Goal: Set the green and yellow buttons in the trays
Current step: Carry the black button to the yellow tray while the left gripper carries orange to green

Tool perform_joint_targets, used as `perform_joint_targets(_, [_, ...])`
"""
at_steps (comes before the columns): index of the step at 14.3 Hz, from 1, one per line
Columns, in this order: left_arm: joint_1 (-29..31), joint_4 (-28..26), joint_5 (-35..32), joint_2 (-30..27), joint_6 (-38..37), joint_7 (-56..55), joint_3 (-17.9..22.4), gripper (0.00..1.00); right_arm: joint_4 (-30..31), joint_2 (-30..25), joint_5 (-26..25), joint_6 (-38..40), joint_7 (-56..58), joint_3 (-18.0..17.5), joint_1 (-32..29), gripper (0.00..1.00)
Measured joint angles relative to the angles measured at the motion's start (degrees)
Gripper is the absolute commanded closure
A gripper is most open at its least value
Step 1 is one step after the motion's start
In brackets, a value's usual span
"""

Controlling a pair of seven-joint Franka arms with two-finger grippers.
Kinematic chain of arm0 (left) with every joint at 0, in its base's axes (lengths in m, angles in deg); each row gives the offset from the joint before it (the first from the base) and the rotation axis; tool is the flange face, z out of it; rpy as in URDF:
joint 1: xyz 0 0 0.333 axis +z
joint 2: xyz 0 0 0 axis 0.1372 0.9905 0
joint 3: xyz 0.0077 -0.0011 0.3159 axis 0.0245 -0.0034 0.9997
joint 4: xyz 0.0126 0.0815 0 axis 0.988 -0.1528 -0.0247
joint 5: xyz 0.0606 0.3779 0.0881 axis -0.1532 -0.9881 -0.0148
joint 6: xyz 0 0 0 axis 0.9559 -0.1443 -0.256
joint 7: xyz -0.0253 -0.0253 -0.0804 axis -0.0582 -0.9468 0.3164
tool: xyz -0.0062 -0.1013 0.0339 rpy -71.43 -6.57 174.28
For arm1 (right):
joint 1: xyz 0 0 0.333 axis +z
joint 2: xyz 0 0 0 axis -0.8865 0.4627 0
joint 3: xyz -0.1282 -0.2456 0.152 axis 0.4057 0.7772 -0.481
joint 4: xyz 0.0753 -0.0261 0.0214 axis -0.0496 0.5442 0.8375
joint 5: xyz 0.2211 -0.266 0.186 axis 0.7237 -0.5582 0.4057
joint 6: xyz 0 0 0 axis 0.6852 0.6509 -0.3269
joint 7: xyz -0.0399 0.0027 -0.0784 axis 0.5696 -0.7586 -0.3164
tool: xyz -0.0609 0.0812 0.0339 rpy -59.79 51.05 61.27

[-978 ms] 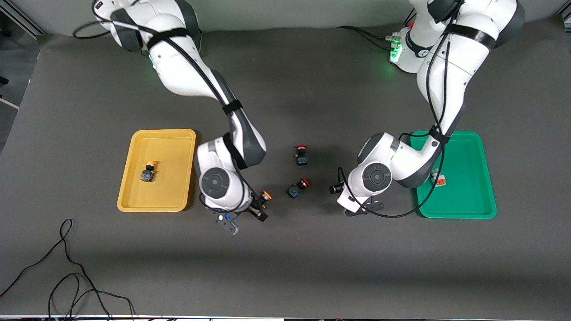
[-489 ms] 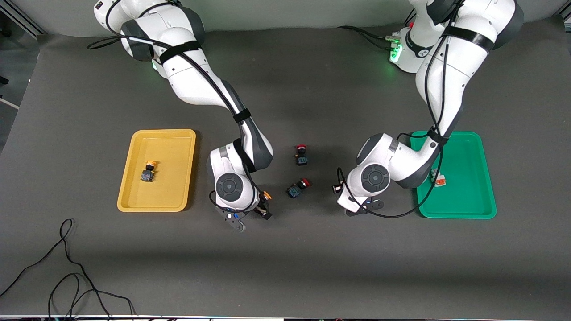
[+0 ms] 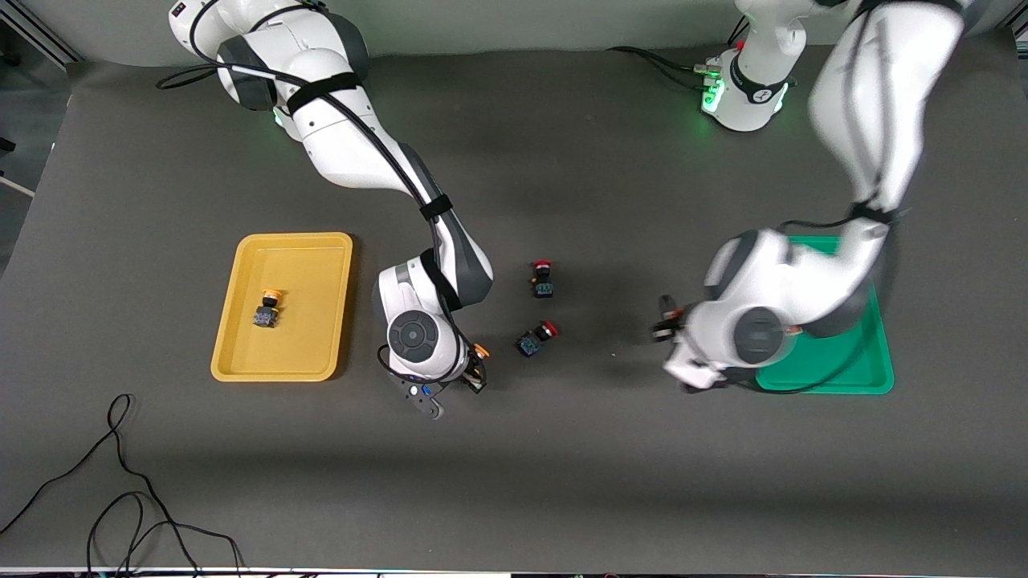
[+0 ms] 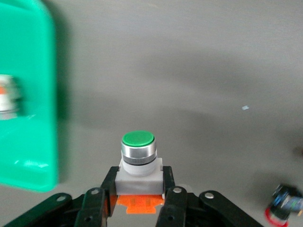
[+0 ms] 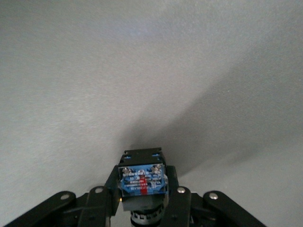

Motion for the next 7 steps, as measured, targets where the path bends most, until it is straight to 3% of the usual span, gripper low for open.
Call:
perform_joint_targets(3, [8.3, -1.7, -0.8, -3.6, -3.2, 11.4, 0.1, 0.70, -1.9, -5.8, 0.0, 8.9, 0.4, 2.1, -0.9, 1.00])
perform_joint_targets(7, [22.5, -6.9, -7.1, -2.9, 3.0, 30.1, 0.5, 0.70, -2.1, -20.0, -0.1, 28.7, 8.9, 8.1, -2.7, 1.00])
